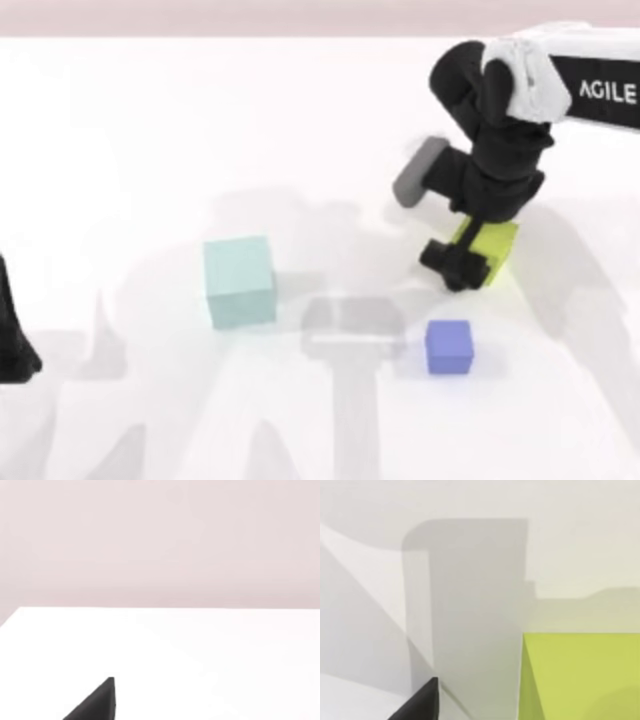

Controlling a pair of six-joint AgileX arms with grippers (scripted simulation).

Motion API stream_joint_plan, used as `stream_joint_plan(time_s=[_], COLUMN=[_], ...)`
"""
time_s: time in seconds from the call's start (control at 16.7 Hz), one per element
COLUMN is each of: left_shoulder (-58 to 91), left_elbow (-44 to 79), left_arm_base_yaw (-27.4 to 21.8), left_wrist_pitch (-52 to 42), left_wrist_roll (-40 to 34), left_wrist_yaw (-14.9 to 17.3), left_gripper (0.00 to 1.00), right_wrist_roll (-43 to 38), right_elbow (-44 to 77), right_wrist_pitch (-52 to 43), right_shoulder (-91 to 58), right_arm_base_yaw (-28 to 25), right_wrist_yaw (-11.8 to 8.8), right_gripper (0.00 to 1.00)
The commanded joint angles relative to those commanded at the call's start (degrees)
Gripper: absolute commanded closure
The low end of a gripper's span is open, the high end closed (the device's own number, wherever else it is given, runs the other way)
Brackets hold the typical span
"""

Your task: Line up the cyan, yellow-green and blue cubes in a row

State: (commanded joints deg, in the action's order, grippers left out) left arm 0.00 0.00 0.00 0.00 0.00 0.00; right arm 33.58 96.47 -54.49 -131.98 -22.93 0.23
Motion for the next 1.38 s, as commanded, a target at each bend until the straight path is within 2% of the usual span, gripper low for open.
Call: stream_joint_plan(time_s=[0.72,1.2,1.38], left_shoulder=[0.00,0.00,0.00], left_elbow=[0.00,0.00,0.00], left_arm_base_yaw=[0.00,0.00,0.00], left_wrist_pitch=[0.00,0.00,0.00], left_wrist_roll=[0.00,0.00,0.00], left_wrist_yaw=[0.00,0.00,0.00], left_gripper=[0.00,0.00,0.00], right_wrist_roll=[0.00,0.00,-0.53], right_elbow=[0.00,0.00,1.02], right_wrist_pitch=[0.00,0.00,-1.73], right_shoulder=[0.00,0.00,1.63], right_arm_base_yaw=[0.00,0.00,-0.17], right_wrist_yaw=[0.00,0.00,-0.60], right_gripper=[0.98,1.00,1.00])
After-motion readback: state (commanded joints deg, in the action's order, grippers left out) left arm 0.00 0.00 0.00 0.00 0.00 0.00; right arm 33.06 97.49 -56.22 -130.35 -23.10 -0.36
